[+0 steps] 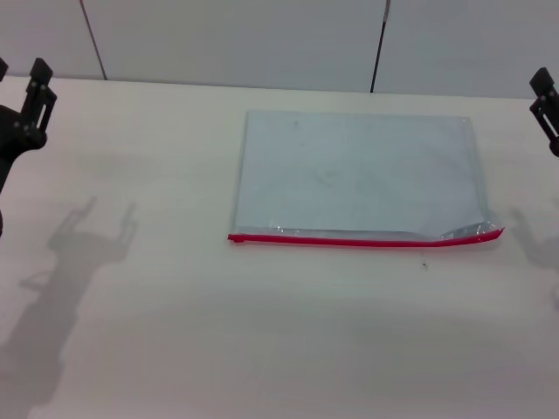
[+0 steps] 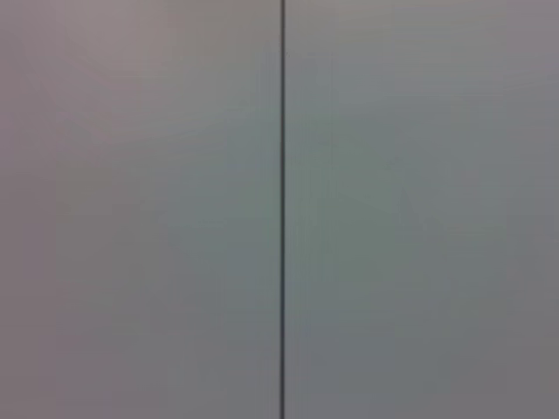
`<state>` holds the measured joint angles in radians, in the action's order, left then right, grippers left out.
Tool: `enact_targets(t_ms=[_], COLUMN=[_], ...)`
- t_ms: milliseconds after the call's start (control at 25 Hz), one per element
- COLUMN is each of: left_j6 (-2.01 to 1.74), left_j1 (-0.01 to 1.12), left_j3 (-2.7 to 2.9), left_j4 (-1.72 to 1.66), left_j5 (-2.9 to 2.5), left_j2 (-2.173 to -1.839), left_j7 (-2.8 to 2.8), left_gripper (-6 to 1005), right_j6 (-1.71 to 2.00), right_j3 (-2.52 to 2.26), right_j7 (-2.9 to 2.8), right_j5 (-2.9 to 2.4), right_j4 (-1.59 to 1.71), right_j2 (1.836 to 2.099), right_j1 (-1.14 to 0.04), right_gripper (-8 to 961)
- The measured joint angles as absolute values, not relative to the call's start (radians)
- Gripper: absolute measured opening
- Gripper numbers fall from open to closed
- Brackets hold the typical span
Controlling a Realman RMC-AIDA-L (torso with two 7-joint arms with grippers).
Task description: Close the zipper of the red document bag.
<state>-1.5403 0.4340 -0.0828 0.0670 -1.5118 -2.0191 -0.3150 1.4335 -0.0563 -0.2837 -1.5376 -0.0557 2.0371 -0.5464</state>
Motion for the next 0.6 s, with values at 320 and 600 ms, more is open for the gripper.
enact_targets(t_ms=[320,600], left_j6=[-1.542,-1.542], left_j1=[0.434,0.436], left_j3=[-0.083,-0.083], left_j4=[0.047,0.036], left_j5=[-1.498,-1.465], left_j2=[-2.013,-2.026], left_j7=[-0.390,-0.375], left_gripper=[619,624], right_j6=[1.478,1.586], right_j3=[-0.063,-0.109], right_j7=[-0.282,-0.282], right_j5=[-1.539,-1.541], right_j4=[-0.057,-0.057], right_j2=[2.037,2.037], right_j1=[-0.537,-0.524], right_gripper=[682,682])
